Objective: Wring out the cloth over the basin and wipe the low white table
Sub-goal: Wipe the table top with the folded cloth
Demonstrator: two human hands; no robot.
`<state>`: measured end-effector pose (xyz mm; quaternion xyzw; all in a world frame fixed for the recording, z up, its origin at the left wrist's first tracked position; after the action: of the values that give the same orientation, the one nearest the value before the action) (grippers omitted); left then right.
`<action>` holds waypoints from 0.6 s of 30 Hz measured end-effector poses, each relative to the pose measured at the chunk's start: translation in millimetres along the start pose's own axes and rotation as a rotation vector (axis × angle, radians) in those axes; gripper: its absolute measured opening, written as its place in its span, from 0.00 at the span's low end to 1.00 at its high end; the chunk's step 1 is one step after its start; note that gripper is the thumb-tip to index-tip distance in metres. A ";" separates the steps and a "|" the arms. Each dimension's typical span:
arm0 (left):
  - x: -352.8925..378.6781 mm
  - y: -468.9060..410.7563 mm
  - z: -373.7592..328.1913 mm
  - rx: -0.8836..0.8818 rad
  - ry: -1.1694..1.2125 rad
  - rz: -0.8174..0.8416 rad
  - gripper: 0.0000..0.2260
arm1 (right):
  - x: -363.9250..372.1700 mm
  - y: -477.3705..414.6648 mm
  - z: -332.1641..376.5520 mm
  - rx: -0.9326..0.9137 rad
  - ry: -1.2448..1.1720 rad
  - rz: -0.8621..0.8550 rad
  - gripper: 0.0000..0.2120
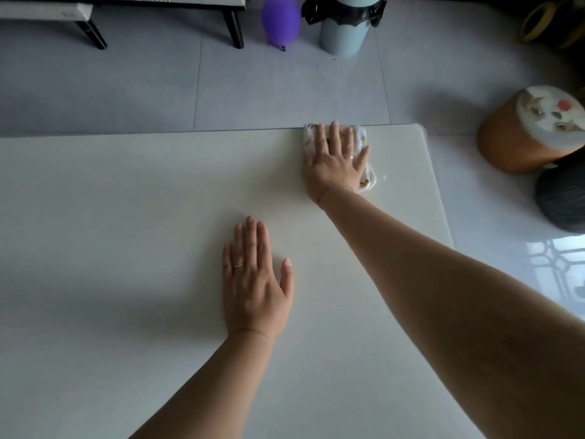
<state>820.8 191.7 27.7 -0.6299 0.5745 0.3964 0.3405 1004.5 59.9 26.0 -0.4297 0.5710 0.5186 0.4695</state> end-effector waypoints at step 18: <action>0.0 -1.1 0.8 0.007 -0.060 -0.019 0.30 | 0.3 16.2 -84.3 -0.139 0.066 -0.016 0.27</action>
<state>821.8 192.6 27.3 -0.6219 0.5595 0.4098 0.3637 981.0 -22.5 30.6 -0.4827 0.5453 0.5387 0.4235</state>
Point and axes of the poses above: each hand's wrist, its own y-axis away from the middle knuckle, its own x-axis out of the palm, z = x × y, the point moved 6 cm from there along -y, towards the middle knuckle, and after that the axes turned 13 degrees about y, right-handed, at the moved point
